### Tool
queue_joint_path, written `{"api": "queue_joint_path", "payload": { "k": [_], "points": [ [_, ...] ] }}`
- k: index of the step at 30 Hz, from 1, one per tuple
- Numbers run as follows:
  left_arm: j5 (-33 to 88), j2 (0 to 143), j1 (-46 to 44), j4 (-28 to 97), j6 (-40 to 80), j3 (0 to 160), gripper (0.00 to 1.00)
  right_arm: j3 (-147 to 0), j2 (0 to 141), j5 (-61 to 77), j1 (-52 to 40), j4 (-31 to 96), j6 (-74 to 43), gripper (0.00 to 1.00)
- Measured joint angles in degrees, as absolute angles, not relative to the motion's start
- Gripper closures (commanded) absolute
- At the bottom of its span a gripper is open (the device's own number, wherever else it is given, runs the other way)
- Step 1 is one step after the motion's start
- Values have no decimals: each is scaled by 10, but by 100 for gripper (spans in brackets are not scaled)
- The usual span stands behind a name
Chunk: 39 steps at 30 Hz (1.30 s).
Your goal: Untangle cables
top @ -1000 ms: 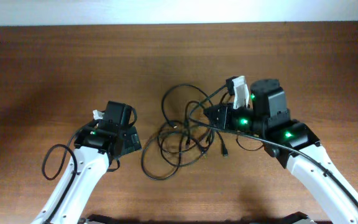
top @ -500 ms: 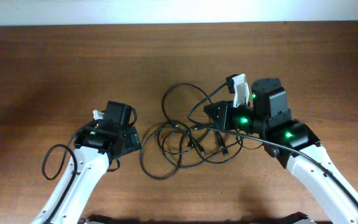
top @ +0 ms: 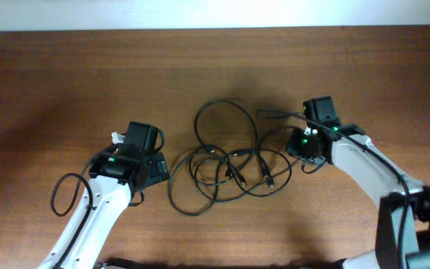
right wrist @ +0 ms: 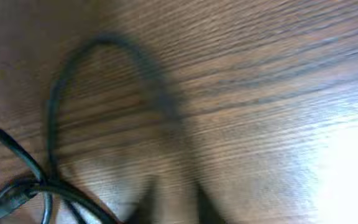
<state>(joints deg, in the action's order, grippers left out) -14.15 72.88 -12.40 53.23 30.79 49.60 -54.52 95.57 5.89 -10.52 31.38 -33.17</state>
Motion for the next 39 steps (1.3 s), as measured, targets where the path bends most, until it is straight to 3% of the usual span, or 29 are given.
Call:
{"api": "queue_joint_path", "payload": {
  "k": [3,6,10,13,23,26,33,36,39],
  "points": [
    [-142,729,-124,532,308,496,1,-545,950,75,-105,316,-330,96],
    [-142,729,-124,532,308,496,1,-542,821,117,-105,292,-327,96],
    [-141,730,-124,532,308,496,1,-543,543,157,-105,204,-323,96],
    [-141,730,-124,532,308,496,1,-542,492,158,-105,173,-323,96],
    [-140,730,-124,533,308,496,1,-588,571,241,-105,168,-330,96],
    [-139,730,-124,532,308,496,1,-772,684,281,-105,335,-286,96],
    [-140,730,-124,533,308,496,1,-1133,794,286,-105,362,-239,96],
    [-140,730,-124,533,308,496,1,-1185,794,249,-105,364,-222,96],
    [-140,730,-124,533,308,496,1,-1190,799,112,-105,384,-157,96]
  ]
}}
